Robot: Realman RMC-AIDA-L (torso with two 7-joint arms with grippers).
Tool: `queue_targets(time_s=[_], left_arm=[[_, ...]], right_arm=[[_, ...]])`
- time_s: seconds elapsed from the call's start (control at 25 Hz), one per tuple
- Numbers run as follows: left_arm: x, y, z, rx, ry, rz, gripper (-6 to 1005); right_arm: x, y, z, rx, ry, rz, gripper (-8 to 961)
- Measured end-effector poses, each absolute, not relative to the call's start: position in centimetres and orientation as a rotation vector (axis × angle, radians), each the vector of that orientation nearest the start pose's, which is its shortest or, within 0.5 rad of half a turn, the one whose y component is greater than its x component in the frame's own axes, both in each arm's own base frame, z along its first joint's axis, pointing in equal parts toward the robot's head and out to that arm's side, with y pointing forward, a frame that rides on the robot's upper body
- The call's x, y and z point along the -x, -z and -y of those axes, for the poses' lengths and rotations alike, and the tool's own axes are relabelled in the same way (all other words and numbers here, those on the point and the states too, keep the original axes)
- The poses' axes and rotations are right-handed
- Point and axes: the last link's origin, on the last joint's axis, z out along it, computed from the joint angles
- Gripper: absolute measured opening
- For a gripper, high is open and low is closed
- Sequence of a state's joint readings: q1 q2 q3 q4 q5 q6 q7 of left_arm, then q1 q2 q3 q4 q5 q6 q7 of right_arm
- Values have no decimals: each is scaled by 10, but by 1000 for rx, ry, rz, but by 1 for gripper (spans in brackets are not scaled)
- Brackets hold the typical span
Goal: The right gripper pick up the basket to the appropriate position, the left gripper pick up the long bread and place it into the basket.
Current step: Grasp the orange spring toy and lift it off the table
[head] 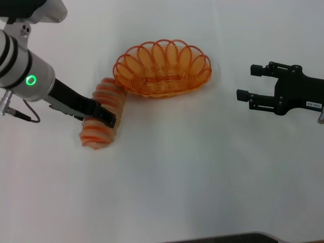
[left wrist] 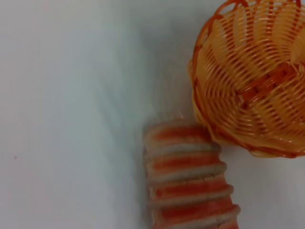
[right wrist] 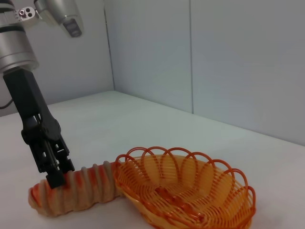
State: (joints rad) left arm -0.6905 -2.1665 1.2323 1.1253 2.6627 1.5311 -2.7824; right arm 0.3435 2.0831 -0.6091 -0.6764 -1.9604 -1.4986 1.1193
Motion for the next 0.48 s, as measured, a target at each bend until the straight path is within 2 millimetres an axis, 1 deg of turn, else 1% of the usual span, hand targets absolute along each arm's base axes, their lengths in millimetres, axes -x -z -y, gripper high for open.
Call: queue_targets(time_s=[0.24,0.48], left_arm=[[192,38,-359,2412,-417,1440,858],[197,42,-359,2401,-427,1450,857]], right_arm=[[-325,-16,-290,2517,-591,-531,789],[-325,-16,-291,2518,-592,-531,789]])
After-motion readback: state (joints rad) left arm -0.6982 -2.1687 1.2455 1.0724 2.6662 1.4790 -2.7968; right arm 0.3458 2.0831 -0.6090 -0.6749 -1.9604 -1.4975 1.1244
